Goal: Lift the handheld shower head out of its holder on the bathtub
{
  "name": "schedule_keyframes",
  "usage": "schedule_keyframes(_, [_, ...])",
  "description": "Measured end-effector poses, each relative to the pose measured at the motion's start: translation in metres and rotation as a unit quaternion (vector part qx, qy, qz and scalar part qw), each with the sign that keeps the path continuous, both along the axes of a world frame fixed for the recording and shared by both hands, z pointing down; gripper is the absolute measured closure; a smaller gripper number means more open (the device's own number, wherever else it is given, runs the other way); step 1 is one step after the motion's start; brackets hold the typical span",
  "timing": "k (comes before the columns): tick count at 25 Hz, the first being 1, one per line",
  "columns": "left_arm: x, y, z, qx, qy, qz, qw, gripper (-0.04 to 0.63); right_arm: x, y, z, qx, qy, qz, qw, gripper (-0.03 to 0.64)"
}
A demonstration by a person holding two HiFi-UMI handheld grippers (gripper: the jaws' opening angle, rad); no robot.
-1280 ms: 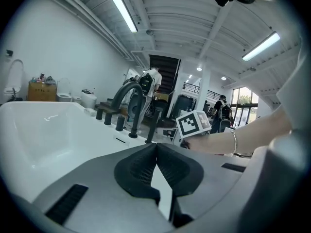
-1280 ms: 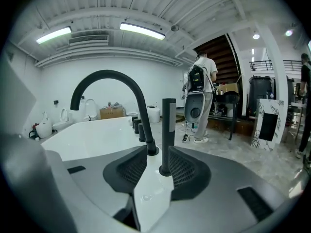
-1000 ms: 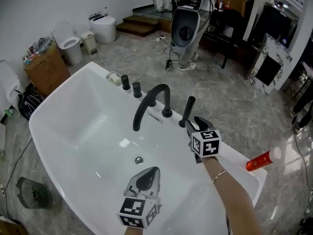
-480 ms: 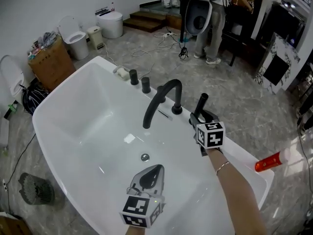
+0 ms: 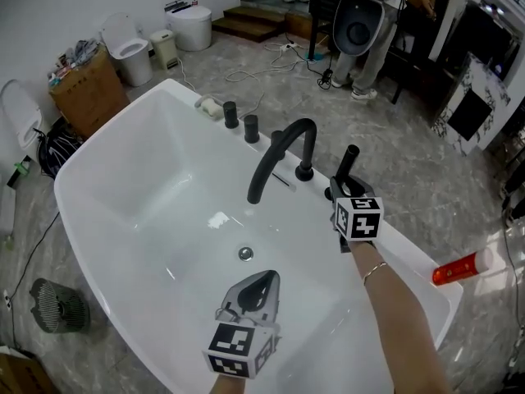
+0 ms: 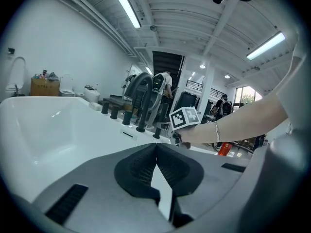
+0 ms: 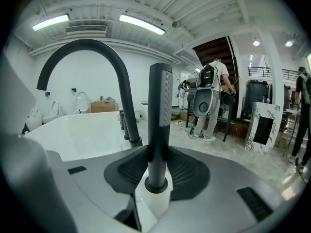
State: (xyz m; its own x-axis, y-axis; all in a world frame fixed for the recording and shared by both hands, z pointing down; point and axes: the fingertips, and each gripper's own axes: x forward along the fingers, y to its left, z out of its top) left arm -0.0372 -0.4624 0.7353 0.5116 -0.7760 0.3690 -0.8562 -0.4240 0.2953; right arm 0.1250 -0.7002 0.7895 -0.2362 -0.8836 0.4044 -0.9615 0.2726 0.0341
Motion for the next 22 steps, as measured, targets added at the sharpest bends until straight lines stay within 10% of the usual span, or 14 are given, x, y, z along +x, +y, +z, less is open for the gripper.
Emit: schedule_keyframes(22, [0.013,0.030,-0.087,0.022,-0.001,0.013,0.9997,0.575,-0.007,0.056,-0.110,0.036,0.001,-0.027,0.999,0.494])
